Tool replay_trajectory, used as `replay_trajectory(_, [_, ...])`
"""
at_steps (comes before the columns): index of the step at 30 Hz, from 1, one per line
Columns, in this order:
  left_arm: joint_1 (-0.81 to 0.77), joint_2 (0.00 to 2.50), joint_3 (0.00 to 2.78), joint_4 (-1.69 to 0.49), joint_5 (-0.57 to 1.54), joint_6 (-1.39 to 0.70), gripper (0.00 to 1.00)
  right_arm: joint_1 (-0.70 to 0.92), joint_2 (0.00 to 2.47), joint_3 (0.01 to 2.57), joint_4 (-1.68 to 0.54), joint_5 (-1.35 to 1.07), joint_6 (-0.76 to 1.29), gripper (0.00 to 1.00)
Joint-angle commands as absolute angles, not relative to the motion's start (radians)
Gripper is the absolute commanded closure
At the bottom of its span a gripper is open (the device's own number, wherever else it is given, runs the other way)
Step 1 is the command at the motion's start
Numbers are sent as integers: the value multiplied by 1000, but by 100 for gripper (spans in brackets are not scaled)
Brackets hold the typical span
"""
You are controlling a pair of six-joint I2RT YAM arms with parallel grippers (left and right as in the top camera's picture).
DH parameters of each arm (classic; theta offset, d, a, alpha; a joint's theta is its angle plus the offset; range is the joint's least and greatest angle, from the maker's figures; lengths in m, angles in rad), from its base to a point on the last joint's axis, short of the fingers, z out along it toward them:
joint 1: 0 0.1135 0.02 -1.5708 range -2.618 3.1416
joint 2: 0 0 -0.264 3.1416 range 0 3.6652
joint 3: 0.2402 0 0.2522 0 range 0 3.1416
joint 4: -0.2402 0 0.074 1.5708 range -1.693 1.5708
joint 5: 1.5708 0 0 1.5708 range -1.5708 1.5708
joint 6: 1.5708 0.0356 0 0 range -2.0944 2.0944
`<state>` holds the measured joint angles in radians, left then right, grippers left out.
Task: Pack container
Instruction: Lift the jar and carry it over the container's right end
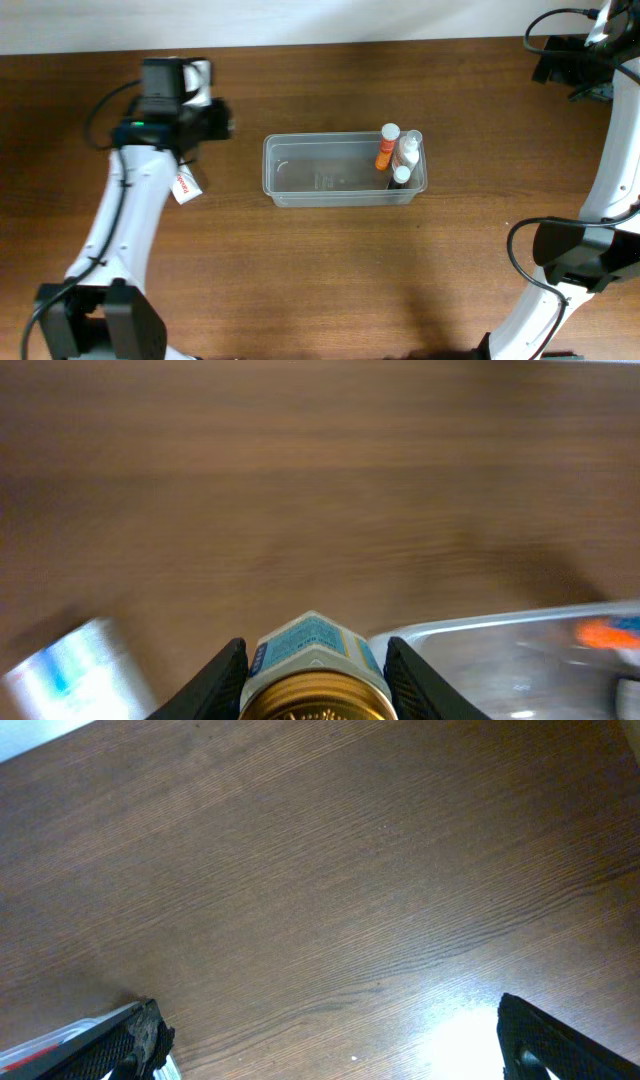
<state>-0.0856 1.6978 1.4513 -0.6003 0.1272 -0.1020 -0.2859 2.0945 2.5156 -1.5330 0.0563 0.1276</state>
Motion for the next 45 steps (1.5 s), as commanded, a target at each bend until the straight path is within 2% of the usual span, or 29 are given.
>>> replay_trajectory(1, [-219, 1673, 1468, -525, 144, -97, 74, -289, 2071, 2533, -1530, 65, 131, 2])
replay_trajectory(6, [-389, 1680, 1468, -499, 81, -97, 74, -289, 2071, 2533, -1530, 65, 132, 2])
replay_trajectory(16, [-570, 1798, 1468, -433, 83, -117, 74, -289, 2071, 2533, -1530, 65, 132, 2])
replay_trajectory(30, [-671, 1988, 1468, -346, 82, -217, 75, -289, 2071, 2533, -1530, 65, 132, 2])
replay_trajectory(45, [-676, 2040, 1468, -337, 82, -344, 75, -289, 2071, 2533, -1530, 65, 132, 2])
